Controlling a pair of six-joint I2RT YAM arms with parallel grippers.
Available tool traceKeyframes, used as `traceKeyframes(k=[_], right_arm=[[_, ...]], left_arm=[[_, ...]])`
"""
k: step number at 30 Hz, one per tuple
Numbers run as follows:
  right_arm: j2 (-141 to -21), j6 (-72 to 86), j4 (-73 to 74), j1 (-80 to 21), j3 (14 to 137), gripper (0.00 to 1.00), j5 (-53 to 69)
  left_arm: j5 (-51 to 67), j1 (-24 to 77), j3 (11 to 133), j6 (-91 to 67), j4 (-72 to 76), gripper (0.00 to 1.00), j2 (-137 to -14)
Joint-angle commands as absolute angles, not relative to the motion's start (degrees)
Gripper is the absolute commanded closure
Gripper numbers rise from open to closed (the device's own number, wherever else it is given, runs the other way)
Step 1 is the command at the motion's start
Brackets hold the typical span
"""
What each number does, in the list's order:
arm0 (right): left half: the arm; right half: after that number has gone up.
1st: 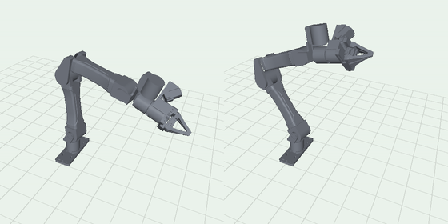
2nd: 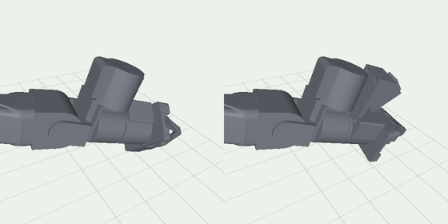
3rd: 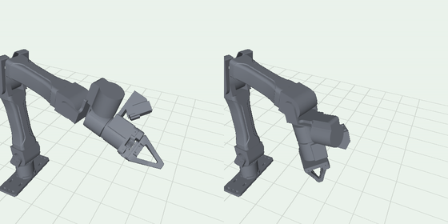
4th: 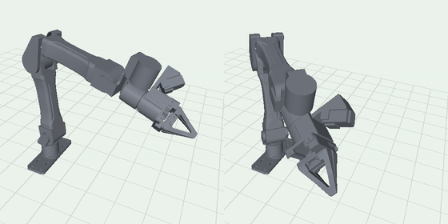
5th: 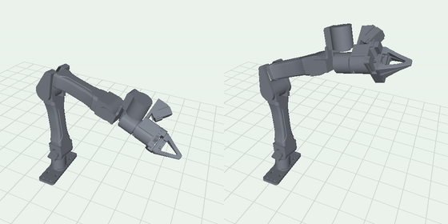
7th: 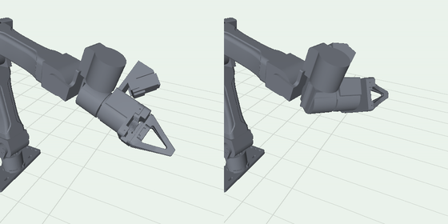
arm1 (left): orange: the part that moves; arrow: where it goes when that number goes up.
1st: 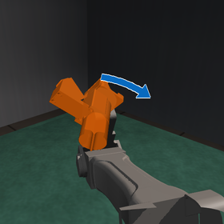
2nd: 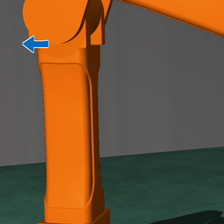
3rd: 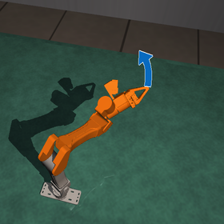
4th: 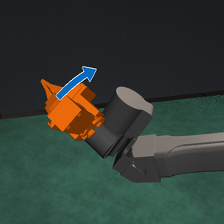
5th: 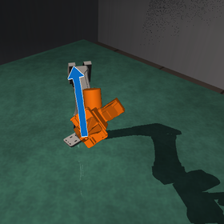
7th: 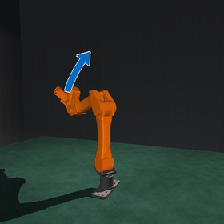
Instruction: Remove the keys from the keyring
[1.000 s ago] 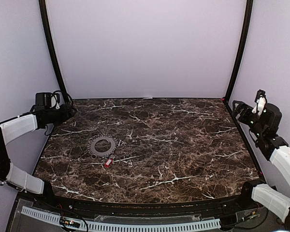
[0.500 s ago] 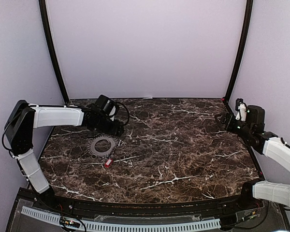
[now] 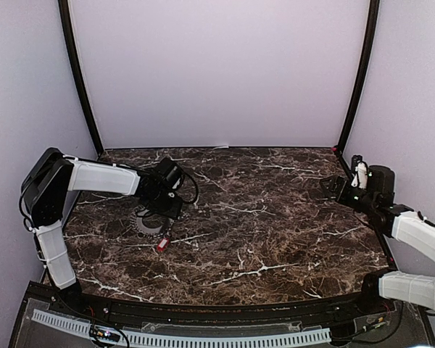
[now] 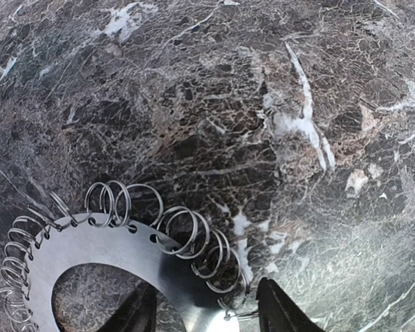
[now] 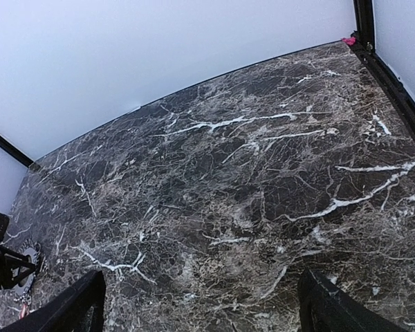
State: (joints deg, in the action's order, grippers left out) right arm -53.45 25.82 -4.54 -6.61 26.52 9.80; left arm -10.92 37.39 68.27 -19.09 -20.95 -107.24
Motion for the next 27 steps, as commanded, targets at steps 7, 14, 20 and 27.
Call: traceKeyframes(k=[7, 14, 20, 27], right_arm=[[-55.0, 26.4, -9.1, -7.0, 25.8, 0.04, 11.1], [-56.2, 26.6, -10.0, -7.1, 25.6, 0.04, 11.5], [-56.9, 26.9, -10.5, -7.2, 26.0, 0.04, 12.4], [-56.5, 26.6, -11.5, -9.0, 26.3, 0.04, 15.2]], left_arm=[[-15.8, 38.9, 71.2, -18.5, -19.8, 0.58, -111.7], [-18.9, 39.1, 71.5, -17.5, -19.0, 0.71, -112.5], [-21.1, 39.6, 71.5, -18.3, -18.8, 0.92, -111.5], [-18.7, 40.2, 68.4, -20.9, -16.4, 1.00, -104.5]])
